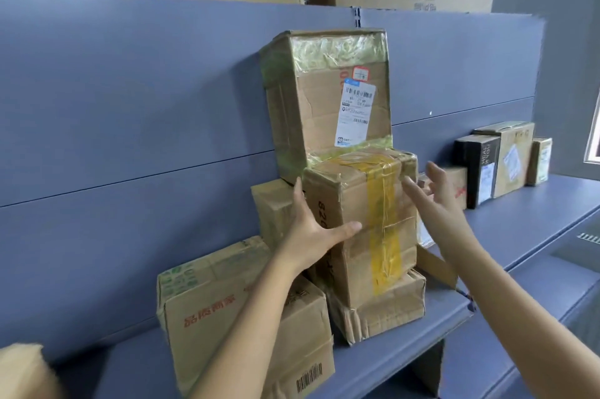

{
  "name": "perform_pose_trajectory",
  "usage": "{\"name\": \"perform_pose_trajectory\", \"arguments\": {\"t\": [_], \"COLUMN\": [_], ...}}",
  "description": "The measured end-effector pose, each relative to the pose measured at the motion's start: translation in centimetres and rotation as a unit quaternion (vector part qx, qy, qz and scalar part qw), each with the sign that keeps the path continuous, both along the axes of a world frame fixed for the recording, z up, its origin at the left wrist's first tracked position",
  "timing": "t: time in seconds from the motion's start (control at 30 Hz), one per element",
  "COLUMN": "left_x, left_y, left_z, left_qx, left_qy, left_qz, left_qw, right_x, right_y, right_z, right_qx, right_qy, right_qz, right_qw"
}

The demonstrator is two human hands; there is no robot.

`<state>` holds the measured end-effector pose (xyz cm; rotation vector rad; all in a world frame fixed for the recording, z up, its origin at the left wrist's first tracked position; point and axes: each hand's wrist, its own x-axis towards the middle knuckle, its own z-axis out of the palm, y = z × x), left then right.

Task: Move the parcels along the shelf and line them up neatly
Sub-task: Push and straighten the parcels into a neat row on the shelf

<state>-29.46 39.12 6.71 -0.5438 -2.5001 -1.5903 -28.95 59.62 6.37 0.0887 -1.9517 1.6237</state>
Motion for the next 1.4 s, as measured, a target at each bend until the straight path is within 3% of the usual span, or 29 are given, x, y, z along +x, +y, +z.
{"name": "perform_pose_trajectory", "arguments": {"t": [0.07,0.17,0.27,0.47,0.63,0.8,0.9,1.0,1.07,1.13,1.2,1.3,1.37,1.4], "left_x": [-0.3,-0.5,0.3,3.2,5.8,6.1,6.5,7.1,7.0,6.4,5.4,3.7,3.0,2.9], "left_y": [0.6,1.1,1.5,2.9,2.8,2.3,2.1,1.4,0.1,-1.7,-3.6,-5.8,-6.4,-6.5], "left_z": [-0.5,-1.3,-1.3,1.8,4.1,5.0,5.4,6.0,6.6,7.0,7.4,6.8,6.1,5.6], "left_qx": [0.008,0.018,0.063,0.21,0.255,0.268,0.271,0.289,0.313,0.316,0.306,0.29,0.262,0.24], "left_qy": [-0.001,0.023,0.069,0.143,0.206,0.254,0.245,0.247,0.235,0.231,0.237,0.177,0.106,0.071], "left_qz": [0.0,0.038,0.055,0.124,0.122,0.164,0.172,0.091,-0.017,-0.062,-0.014,0.067,0.059,0.041], "left_qw": [1.0,0.999,0.994,0.959,0.937,0.915,0.915,0.921,0.92,0.918,0.922,0.938,0.957,0.967], "right_x": [-0.4,-0.4,0.1,4.0,7.4,7.1,6.7,5.8,5.3,5.1,5.0,4.2,3.5,3.5], "right_y": [-0.2,-0.2,0.3,-3.0,-6.4,-6.8,-7.4,-7.2,-6.8,-6.2,-5.7,-4.9,-4.8,-5.0], "right_z": [-0.6,-1.5,-1.4,-1.1,-1.6,-0.4,-0.5,-0.5,-0.4,-0.4,-0.4,-1.1,-1.8,-1.9], "right_qx": [0.037,0.071,0.055,0.163,0.217,0.092,0.038,-0.004,-0.088,-0.228,-0.333,-0.448,-0.462,-0.456], "right_qy": [-0.032,-0.042,-0.024,0.076,0.063,0.021,0.051,0.08,0.089,0.074,0.037,-0.031,-0.072,-0.092], "right_qz": [0.059,0.069,0.06,0.032,0.016,0.02,0.034,0.096,0.212,0.327,0.398,0.426,0.511,0.527], "right_qw": [0.997,0.994,0.996,0.983,0.974,0.995,0.997,0.992,0.969,0.914,0.854,0.785,0.722,0.711]}}
